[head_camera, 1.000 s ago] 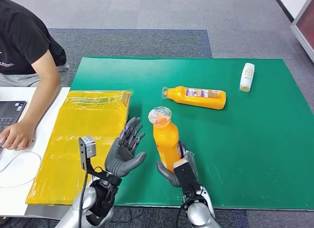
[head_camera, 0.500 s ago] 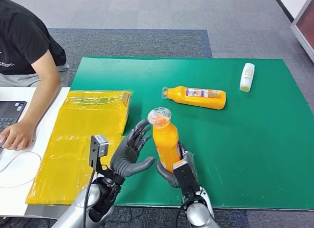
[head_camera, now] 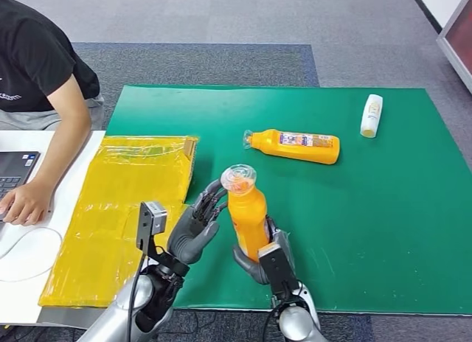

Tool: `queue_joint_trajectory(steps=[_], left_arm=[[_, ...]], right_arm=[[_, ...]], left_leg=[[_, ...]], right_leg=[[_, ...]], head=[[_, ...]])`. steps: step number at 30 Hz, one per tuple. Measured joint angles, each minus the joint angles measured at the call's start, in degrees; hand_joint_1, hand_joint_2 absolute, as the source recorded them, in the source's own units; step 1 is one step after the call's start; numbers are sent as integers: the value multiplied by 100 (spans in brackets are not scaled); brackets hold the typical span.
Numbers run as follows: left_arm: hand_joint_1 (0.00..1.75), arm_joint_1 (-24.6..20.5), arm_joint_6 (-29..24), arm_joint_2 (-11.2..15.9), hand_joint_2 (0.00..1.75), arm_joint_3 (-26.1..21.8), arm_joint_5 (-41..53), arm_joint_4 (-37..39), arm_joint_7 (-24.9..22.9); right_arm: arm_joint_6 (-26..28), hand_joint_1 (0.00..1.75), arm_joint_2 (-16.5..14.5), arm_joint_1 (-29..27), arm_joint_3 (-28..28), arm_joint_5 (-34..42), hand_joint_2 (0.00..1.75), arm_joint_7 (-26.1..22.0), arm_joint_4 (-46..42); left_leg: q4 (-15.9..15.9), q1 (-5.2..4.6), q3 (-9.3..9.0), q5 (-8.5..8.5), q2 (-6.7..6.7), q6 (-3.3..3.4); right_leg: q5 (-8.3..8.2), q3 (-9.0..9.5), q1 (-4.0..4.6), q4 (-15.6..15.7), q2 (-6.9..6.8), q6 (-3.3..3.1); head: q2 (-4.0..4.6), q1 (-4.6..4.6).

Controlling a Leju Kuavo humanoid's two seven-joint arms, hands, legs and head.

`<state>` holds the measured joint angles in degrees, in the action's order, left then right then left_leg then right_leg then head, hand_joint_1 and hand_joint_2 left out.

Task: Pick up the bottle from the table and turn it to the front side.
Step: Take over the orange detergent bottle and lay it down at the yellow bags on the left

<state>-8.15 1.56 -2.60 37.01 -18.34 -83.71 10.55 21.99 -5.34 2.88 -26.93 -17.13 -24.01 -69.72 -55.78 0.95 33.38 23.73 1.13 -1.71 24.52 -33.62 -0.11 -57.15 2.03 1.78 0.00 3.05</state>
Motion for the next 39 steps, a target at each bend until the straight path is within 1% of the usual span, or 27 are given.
queue_joint_trajectory(steps=[5, 16, 20, 24, 29, 39], left_arm=[[0, -7, -39, -39, 0, 5, -139, 2, 181], [0, -11, -44, -49, 0, 79, -247, -25, 302], [0, -36, -53, -23, 175, 173, -119, -33, 135], [0, -101, -146, 22, 175, 312, 189, -15, -72], [0, -172, -325, 70, 175, 446, 549, 43, -153], [0, -195, -448, 87, 175, 497, 675, 126, -261]], right_arm=[[-65, 175, 15, -8, -109, 128, 175, -160, 1], [-81, 175, 85, -13, -320, 126, 175, -141, -132], [-87, 175, 99, 3, -334, 168, 175, -119, -243], [-66, 175, 107, 12, -338, 160, 175, -91, -292], [-26, 175, 121, 9, -340, 146, 175, -66, -304], [-16, 175, 127, 9, -347, 133, 175, -56, -304]], left_leg=[[0, 0, 0, 0, 0, 0], [-1, 0, 0, 0, 0, 0], [-1, 0, 0, 0, 0, 0], [-1, 0, 0, 0, 0, 0], [-1, 0, 0, 0, 0, 0], [-1, 0, 0, 0, 0, 0]], right_leg=[[0, 0, 0, 0, 0, 0], [0, 1, 0, 0, 0, 0], [0, 1, 0, 0, 0, 0], [0, 1, 0, 0, 0, 0], [0, 0, 0, 0, 0, 0], [0, 1, 0, 0, 0, 0]], head=[[0, 0], [0, 0], [0, 1], [0, 1], [0, 1], [0, 1]])
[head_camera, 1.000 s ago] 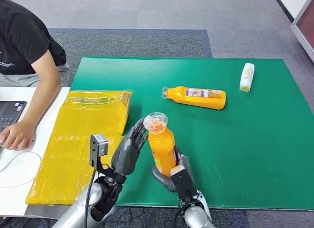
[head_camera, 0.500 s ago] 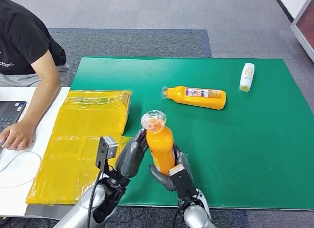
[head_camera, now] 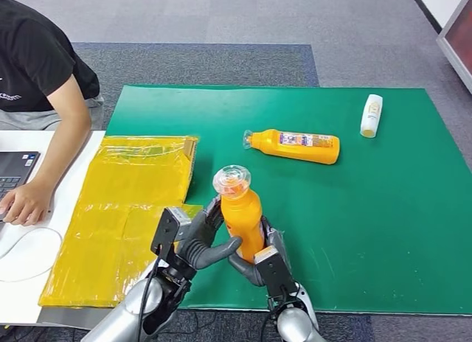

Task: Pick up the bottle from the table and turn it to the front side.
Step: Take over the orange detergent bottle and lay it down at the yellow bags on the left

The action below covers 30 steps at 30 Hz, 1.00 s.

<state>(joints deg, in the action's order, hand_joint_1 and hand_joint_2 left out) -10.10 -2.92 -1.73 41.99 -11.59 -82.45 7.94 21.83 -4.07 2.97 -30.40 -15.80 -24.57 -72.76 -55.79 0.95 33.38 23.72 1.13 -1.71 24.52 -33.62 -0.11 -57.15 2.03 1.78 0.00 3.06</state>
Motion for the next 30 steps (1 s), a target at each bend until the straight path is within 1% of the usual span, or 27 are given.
queue_joint_trajectory(steps=[10, 18, 30], left_arm=[[0, -49, 80, 6, 175, -5, -58, 43, -21], [0, -210, 103, 10, 175, -23, 70, 57, 150], [0, -423, 144, -31, 175, -49, 95, 132, 157]], right_arm=[[-6, 175, 0, 16, -55, -31, 175, -2, 2], [-5, 175, 7, 70, -123, -55, 175, -15, 5], [-7, 175, 13, 112, -145, -64, 175, -25, 69]], left_leg=[[0, 0, 0, 0, 0, 0], [0, 0, 0, -1, 0, 0], [-1, 0, 0, -1, 0, 0]], right_leg=[[0, 0, 0, 0, 0, 0], [0, 0, 0, 0, 0, 0], [0, 0, 0, 0, 0, 0]], head=[[0, 0], [0, 0], [0, -1]])
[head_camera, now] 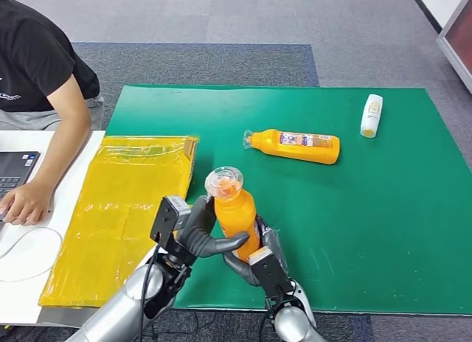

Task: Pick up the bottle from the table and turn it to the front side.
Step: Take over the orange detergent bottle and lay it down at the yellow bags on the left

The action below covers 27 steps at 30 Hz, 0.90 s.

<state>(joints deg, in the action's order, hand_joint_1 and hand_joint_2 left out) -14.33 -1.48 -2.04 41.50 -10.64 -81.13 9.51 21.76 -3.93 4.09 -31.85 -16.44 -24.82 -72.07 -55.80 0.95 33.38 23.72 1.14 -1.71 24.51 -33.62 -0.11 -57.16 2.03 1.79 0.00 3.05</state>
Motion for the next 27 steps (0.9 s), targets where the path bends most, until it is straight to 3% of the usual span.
queue_joint_trajectory(steps=[4, 5, 8, 9, 11, 24, 25, 27], left_arm=[[2, -64, 44, -22, 175, 0, 0, 65, -2], [24, -74, 50, -31, 175, 0, 0, 79, -3], [139, -107, 79, -46, 175, 1, -5, 123, -6], [160, -120, 96, -49, 175, 2, -8, 138, -7], [174, -140, 125, -60, 175, 7, -10, 163, -7], [175, -289, 231, -91, 175, 14, 142, 306, 22], [175, -299, 228, -90, 175, 14, 173, 313, 26], [175, -316, 219, -84, 175, 14, 240, 325, 33]], right_arm=[[1, 175, 0, 25, -2, 0, 175, -5, 9], [1, 175, 0, 29, -2, 0, 175, -7, 10], [2, 175, 0, 43, -2, 1, 175, -10, 10], [5, 175, 0, 51, -3, 3, 175, -10, 11], [15, 175, 0, 69, -2, 10, 175, -9, 13], [21, 174, 2, 78, -2, 68, 175, -30, 14], [23, 171, 2, 77, -2, 69, 175, -33, 14], [31, 127, 2, 77, -2, 72, 175, -39, 14]], left_leg=[[0, 0, 0, 0, 0, 0], [0, 0, 0, 0, 0, 0], [0, 0, 0, 0, 0, 0], [0, 0, 0, 0, 0, 0], [0, 0, 0, 0, 0, 0], [0, 0, 1, 0, 0, 0], [0, 0, 1, 0, 0, 0], [-1, 0, 1, 0, 0, 0]], right_leg=[[0, 0, 0, 0, 0, 0], [0, 0, 0, 0, 0, 0], [0, 0, 0, 0, 0, 0], [0, 0, 0, 0, 0, 0], [0, 0, 0, 0, 0, 0], [0, 0, 0, -1, 0, 0], [0, 0, 0, -1, 0, 0], [0, 0, 0, -1, 0, 0]], head=[[0, -1], [0, -1], [0, 0], [0, 0], [0, 0], [0, 0], [0, 1], [0, 0]])
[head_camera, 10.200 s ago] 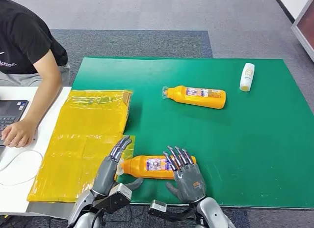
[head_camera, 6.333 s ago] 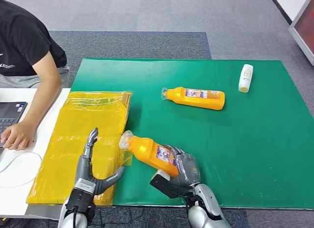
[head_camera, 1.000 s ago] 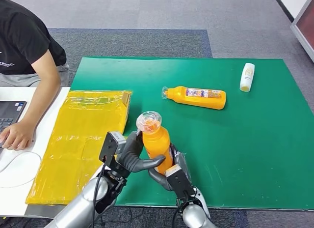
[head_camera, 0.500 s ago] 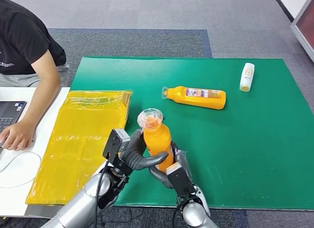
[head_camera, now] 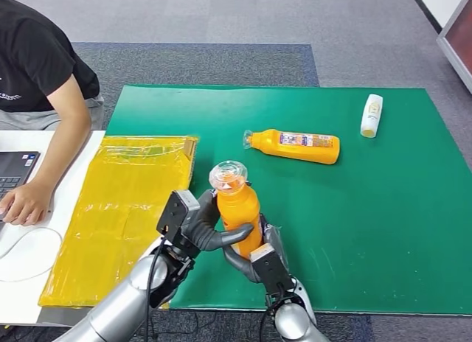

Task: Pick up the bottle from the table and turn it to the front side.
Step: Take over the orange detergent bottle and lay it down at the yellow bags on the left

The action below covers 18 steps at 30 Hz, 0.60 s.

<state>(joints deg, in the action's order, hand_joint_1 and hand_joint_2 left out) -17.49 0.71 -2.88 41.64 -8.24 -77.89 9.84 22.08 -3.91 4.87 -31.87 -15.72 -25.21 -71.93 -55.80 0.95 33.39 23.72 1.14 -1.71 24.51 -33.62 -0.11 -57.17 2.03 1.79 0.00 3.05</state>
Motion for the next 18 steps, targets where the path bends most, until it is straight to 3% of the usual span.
queue_joint_trajectory(steps=[2, 5, 7, 14, 18], left_arm=[[175, -14, 5, 17, 175, -1, 79, 8, -12], [175, -46, 86, 82, 175, -10, 223, 14, -87], [175, -66, 189, 154, 175, -34, 308, 14, -167], [175, -141, 555, 422, 175, -117, 597, 16, -382], [175, -164, 831, 852, 175, -443, 981, 84, -514]], right_arm=[[13, 76, 0, -3, 0, 7, 175, -1, 0], [33, 24, 0, -20, 0, 23, 175, 2, 0], [54, 2, 0, -35, 0, 27, 175, 3, 1], [138, 0, 0, -92, 0, 27, 175, -18, 2], [203, 0, -3, -93, 10, 75, 175, -43, 0]], left_leg=[[0, 0, 0, 0, 0, 0], [0, 0, 0, 0, 0, 0], [0, 0, 0, 0, 0, -1], [0, 0, -1, -3, 0, -4], [0, 2, 0, -11, 5, -7]], right_leg=[[0, 0, 0, 0, 0, 0], [0, 0, 0, 0, 0, 0], [0, 0, 0, -1, 0, 0], [-2, 0, 1, -4, 2, -3], [-5, -1, 3, -6, -4, -8]], head=[[0, 0], [0, 1], [0, 1], [0, 1], [0, -1]])
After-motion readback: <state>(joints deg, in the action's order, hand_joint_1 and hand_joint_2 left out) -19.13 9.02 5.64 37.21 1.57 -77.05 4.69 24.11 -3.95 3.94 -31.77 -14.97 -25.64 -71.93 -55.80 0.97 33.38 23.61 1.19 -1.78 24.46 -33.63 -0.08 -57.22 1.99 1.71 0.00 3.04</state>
